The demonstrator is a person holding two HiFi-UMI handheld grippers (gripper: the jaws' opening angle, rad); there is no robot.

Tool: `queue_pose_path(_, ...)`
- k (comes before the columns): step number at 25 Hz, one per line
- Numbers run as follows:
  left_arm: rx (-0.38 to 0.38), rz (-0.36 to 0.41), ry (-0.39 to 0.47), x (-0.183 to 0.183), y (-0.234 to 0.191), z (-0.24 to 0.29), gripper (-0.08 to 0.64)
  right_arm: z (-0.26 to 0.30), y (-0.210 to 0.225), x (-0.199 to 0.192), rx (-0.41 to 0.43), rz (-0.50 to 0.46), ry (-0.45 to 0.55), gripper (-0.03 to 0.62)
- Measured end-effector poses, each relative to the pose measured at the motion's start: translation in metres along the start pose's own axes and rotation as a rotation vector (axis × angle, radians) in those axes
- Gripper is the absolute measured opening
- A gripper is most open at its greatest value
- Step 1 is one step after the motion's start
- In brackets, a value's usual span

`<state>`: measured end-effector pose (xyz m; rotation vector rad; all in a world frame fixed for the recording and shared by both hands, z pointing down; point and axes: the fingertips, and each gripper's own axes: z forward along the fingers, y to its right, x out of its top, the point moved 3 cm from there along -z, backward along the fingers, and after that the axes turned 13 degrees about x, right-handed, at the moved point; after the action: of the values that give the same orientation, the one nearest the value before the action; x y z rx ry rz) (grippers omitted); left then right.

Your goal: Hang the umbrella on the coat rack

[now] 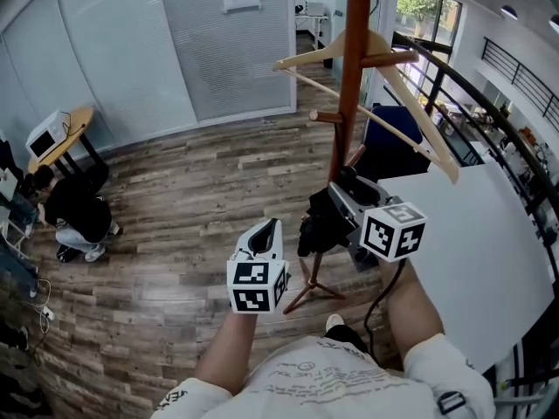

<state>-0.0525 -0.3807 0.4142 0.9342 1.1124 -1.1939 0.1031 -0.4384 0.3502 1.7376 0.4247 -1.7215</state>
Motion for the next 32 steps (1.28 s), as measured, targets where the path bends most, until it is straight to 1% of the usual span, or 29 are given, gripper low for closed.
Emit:
queue_pose_path(5,0.007,-0.002,-0.001,-0.008,-0.001,-0.005,0.005,-0.005,0.001,-0.005,-0.028,-0.018,0.006,0.159)
queue_pose_path(8,0.004,-0.002,-0.002,-0.011,-0.003,-0.005,0.005,-0.010,-0.002,-0.004,-0.026,-0.021,0.041,0.158)
queue_pose_path(11,-0.004,-0.001,0.001,-0.013,-0.003,-0.004,0.005,-0.020,-0.003,-0.002,-0.059,-0.043,0.078,0.158)
queue_pose_path(12,-0.007,-0.001,0.003,-0.015,-0.002,-0.004,0.005,-0.025,-0.003,-0.002,-0.081,-0.056,0.094,0.146)
queue_pose_path(13,-0.010,-0.002,0.005,-0.015,-0.002,-0.004,0.005,-0.030,-0.003,-0.001,-0.106,-0.068,0.111,0.121)
queue_pose_path(15,-0.014,-0.006,0.008,-0.012,-0.001,-0.002,0.005,-0.041,-0.003,0.003,-0.151,-0.085,0.135,0.034)
queue_pose_path(16,-0.015,-0.007,0.009,-0.010,0.001,-0.001,0.005,-0.046,-0.003,0.005,-0.165,-0.089,0.145,0.014)
queue_pose_path(17,-0.017,-0.009,0.011,-0.008,0.002,-0.001,0.005,-0.052,-0.003,0.006,-0.176,-0.092,0.154,0.005)
queue_pose_path(20,-0.020,-0.014,0.018,-0.005,0.002,-0.002,0.005,-0.065,-0.005,0.005,-0.211,-0.110,0.176,0.003)
queue_pose_path(22,-0.022,-0.017,0.021,-0.006,0.002,-0.002,0.005,-0.071,-0.006,-0.002,-0.214,-0.116,0.176,0.002)
queue_pose_path(24,-0.025,-0.018,0.020,-0.007,0.004,-0.002,0.005,-0.075,-0.008,-0.013,-0.192,-0.113,0.165,0.002)
queue_pose_path(25,-0.028,-0.018,0.019,-0.007,0.006,-0.001,0.005,-0.077,-0.008,-0.019,-0.188,-0.120,0.150,0.002)
queue_pose_path(28,-0.039,-0.020,0.015,-0.009,0.011,-0.002,0.005,-0.081,-0.012,-0.037,-0.215,-0.157,0.091,0.000)
queue_pose_path(32,-0.049,-0.020,0.017,-0.009,0.015,-0.001,0.005,-0.082,-0.011,-0.050,-0.227,-0.128,0.067,0.000)
